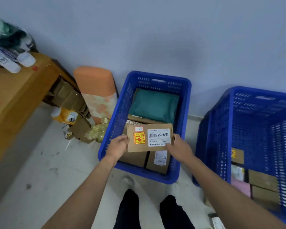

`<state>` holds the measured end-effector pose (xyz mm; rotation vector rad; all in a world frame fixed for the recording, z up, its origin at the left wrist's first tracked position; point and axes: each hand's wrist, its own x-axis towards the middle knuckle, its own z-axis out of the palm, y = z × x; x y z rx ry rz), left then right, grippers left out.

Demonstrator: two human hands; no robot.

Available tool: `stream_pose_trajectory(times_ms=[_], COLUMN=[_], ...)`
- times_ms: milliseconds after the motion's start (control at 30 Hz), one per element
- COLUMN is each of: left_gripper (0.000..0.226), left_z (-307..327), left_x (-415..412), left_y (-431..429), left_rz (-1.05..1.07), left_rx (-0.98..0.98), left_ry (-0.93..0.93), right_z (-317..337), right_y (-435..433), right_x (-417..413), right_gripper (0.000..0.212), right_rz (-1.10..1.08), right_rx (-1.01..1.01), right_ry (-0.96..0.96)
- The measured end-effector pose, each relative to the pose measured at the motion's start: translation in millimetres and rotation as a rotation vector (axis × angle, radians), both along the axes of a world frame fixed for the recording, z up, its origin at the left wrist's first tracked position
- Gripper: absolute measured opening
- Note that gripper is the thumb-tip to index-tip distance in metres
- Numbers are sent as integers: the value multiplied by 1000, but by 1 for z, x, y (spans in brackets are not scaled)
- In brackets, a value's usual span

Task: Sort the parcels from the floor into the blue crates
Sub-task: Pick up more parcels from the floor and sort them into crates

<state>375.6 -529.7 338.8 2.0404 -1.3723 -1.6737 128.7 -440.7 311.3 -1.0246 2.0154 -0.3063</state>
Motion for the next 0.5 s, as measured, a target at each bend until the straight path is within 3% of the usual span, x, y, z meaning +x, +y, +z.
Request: stream_pose_trajectory(times_ms=[267, 400, 500], left_gripper=[21, 64, 82], left_z=[-77, -115, -150], left_x=[27, 50, 65], left_y=[-53, -66, -74], left_rz=[-187, -365, -577], left_rx=[44, 80, 58], left_ry=[-199, -214, -299], right_z=[-73, -122, -153], right_y=[-16, -24, -31], right_x=[57, 99, 123], right_gripper=[36, 53, 49], right_rz=[-212, -294, -341], right_rx=[212, 308, 349], right_ry=[-182, -296, -393])
